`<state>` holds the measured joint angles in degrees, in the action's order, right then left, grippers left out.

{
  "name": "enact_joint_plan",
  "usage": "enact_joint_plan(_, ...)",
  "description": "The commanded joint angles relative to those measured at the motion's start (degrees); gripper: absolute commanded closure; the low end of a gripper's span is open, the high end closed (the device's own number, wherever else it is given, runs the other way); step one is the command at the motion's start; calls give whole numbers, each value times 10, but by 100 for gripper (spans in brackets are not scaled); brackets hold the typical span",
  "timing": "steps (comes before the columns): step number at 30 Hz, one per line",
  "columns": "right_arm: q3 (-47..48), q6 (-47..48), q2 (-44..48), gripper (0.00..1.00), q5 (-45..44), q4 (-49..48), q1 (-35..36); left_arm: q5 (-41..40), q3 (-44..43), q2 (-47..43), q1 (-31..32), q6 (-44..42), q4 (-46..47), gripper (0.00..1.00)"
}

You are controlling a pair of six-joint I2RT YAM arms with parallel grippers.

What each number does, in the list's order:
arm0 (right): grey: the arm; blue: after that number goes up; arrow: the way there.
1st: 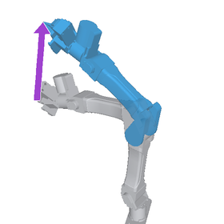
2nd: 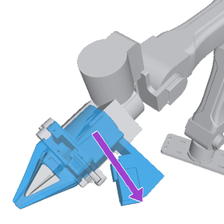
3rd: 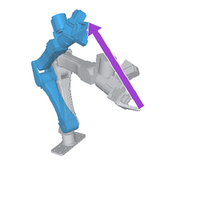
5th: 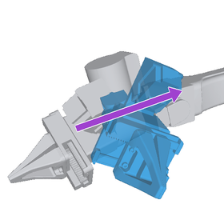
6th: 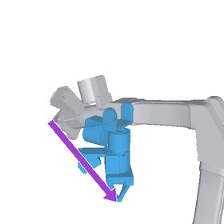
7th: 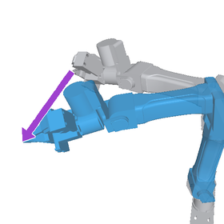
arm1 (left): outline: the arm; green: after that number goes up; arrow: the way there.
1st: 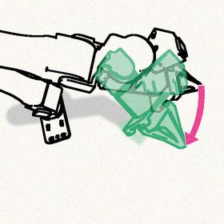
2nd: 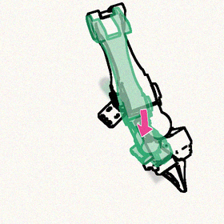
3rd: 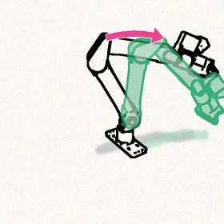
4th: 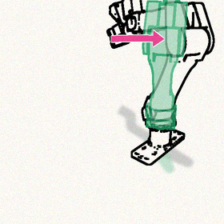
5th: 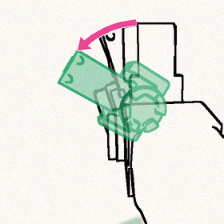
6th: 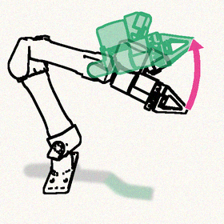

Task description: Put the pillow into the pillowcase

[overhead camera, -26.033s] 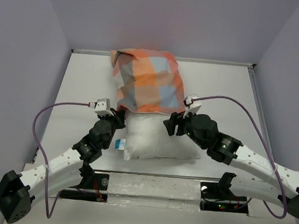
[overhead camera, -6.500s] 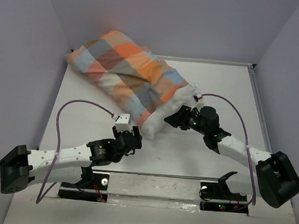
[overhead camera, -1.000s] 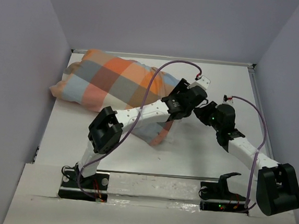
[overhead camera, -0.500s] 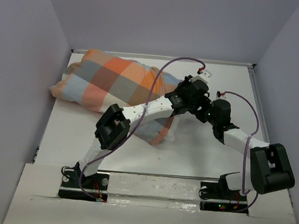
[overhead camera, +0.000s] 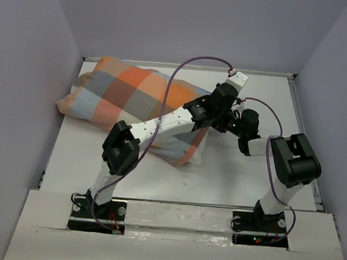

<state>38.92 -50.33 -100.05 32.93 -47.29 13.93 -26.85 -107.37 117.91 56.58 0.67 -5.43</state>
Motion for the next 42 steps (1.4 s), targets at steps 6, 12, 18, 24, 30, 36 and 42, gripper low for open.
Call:
enact_joint_plan(6, 11, -30, 43, 100, 5, -158, 70, 295, 63, -146, 20, 235, 166, 100)
enact_joint_plan(12, 105, -67, -34, 100, -32, -145, 88, 275, 88, -189, 99, 300, 199, 100)
enact_joint_plan(18, 49, -100, -57, 100, -71, -176, 104, 221, 64, -185, 119, 303, 168, 100)
enact_joint_plan(24, -16, -30, 54, 65, -129, -13, 104, 202, 78, -182, 46, 297, 159, 60)
enact_joint_plan(30, -60, 19, 136, 41, -180, 137, 85, 180, -6, -143, -6, 242, 78, 8)
enact_joint_plan(36, -68, 66, 256, 38, -233, 261, 80, 103, 84, -228, -6, 190, 67, 1)
enact_joint_plan(42, -105, 102, 375, 36, -182, 330, 114, -83, 422, -489, -29, 245, 105, 1)
